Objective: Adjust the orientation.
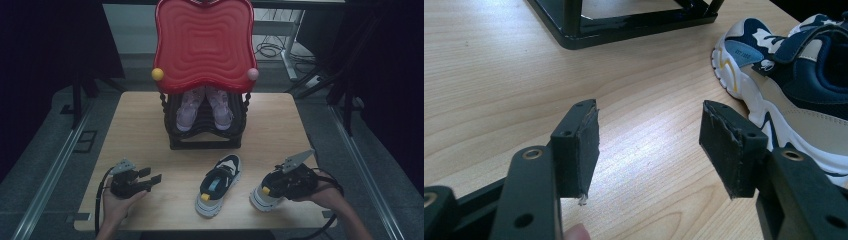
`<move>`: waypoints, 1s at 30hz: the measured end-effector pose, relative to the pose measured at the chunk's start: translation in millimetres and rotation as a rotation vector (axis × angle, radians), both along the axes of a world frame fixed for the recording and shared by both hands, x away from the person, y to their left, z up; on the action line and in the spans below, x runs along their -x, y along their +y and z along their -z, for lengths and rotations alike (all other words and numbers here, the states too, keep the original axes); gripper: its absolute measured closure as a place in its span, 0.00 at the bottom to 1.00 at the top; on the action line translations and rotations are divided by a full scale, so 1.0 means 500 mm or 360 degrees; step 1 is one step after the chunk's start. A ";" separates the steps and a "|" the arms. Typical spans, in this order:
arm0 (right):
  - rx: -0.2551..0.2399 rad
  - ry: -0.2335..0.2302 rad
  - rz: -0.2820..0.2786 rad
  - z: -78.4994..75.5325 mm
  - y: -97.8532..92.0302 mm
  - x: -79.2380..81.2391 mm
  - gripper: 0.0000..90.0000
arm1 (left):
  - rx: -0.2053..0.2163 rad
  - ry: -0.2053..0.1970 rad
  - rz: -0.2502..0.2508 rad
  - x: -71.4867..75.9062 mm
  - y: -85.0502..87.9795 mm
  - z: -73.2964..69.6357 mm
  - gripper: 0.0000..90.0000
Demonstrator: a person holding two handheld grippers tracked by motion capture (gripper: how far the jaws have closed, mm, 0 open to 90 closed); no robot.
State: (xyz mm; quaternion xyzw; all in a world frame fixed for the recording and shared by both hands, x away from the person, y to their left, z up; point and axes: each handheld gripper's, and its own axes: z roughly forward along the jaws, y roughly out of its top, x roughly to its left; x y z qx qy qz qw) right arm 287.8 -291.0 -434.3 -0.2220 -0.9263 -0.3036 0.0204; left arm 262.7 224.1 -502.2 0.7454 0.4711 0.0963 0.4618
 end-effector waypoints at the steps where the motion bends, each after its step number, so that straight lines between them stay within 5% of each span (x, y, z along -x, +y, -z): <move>1: -0.0022 -0.0005 0.0011 -0.004 -0.005 0.001 0.73 | 0.0000 -0.0001 0.0001 0.000 0.000 0.000 0.46; 5: -0.0130 -0.0020 0.0087 -0.031 -0.028 0.005 0.77 | -0.0002 -0.0001 0.0002 0.000 -0.001 -0.001 0.46; 6: -0.0178 -0.0013 0.0178 -0.046 -0.034 -0.001 0.80 | -0.0003 -0.0001 0.0003 0.000 -0.002 0.000 0.46; 11: -0.0180 0.0050 0.0347 -0.060 -0.027 -0.024 0.88 | -0.0005 -0.0002 0.0005 0.000 -0.003 0.000 0.46; 24: 0.0066 0.0201 0.0317 -0.035 0.104 -0.109 1.00 | -0.0005 0.0003 -0.0005 -0.002 0.003 0.002 0.46; 30: 0.0190 0.0231 0.0283 -0.012 0.140 -0.113 1.00 | -0.0004 0.0001 -0.0009 -0.002 0.006 0.002 0.46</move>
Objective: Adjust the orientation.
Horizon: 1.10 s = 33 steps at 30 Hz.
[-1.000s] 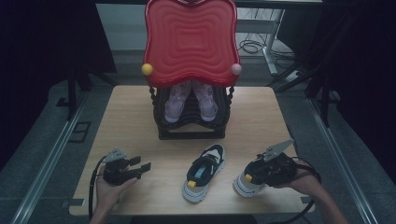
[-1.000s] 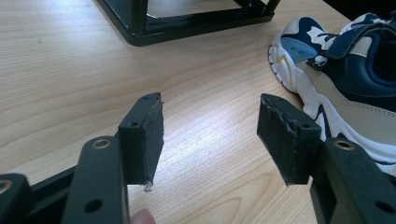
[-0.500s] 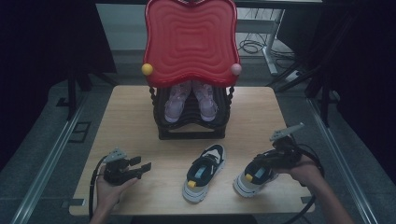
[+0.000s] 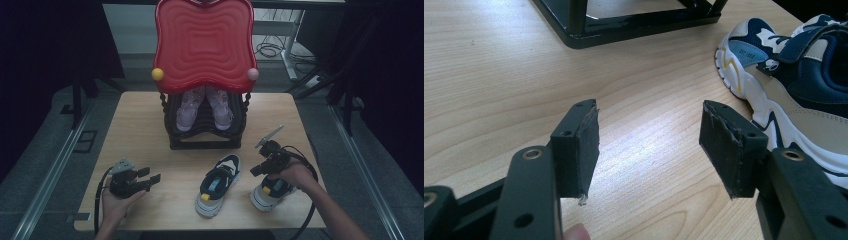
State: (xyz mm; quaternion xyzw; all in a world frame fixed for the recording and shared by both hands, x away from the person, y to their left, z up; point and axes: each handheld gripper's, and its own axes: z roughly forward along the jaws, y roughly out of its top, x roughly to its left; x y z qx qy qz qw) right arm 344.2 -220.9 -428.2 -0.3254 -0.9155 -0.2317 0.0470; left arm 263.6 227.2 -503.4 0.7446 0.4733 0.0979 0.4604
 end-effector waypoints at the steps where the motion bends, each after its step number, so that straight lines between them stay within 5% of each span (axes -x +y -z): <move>1: 0.0029 0.0003 -0.0012 0.004 0.005 0.002 1.00 | 0.0000 -0.0001 0.0000 0.000 0.001 0.000 0.46; 4: 0.0109 0.0009 -0.0050 0.019 0.016 0.010 1.00 | 0.0001 -0.0002 -0.0002 0.000 0.001 -0.001 0.46; 16: 0.0225 0.0016 -0.0056 0.034 0.009 0.020 1.00 | -0.0005 0.0005 0.0001 -0.001 0.000 0.002 0.46; 33: 0.0259 0.0031 -0.0120 0.029 -0.004 0.059 1.00 | -0.0005 0.0006 -0.0001 -0.001 0.001 0.002 0.46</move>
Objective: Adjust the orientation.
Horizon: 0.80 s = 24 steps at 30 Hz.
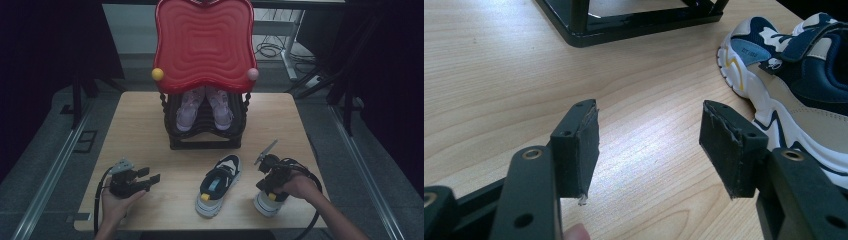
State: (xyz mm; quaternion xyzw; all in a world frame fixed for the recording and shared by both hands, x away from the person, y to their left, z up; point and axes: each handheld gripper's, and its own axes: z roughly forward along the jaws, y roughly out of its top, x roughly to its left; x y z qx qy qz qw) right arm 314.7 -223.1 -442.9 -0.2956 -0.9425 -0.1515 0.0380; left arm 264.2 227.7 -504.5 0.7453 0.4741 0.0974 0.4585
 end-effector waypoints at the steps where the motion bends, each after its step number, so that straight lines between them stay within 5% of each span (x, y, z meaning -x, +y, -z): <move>1: -0.0003 0.0003 -0.0012 0.000 -0.006 0.007 1.00 | 0.0000 0.0001 0.0001 0.000 -0.001 0.000 0.46; 24: 0.0090 -0.0009 -0.0055 -0.003 -0.059 0.069 1.00 | -0.0004 0.0007 0.0012 -0.003 -0.006 0.002 0.46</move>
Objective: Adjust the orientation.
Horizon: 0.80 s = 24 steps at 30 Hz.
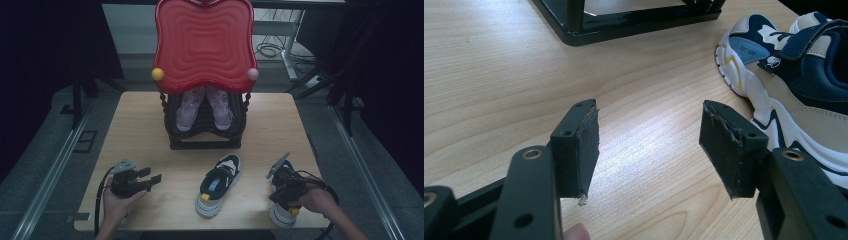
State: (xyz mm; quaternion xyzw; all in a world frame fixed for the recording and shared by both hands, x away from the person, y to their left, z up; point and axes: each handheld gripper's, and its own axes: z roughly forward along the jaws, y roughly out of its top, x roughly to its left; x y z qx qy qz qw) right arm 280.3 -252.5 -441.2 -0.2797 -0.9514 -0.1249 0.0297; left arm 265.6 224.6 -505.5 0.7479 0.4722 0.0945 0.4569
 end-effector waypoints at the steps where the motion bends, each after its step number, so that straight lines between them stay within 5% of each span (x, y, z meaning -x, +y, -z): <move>1: 0.0010 -0.0004 0.0001 0.000 -0.004 0.003 1.00 | 0.0000 0.0000 0.0001 0.000 0.000 0.000 0.46; 7: 0.0064 -0.0038 0.0008 0.007 -0.028 0.017 1.00 | -0.0004 0.0005 0.0008 -0.001 -0.003 0.001 0.46; 24: 0.0029 -0.0086 0.0099 0.016 -0.097 0.044 1.00 | -0.0006 0.0017 0.0014 -0.002 -0.006 0.004 0.46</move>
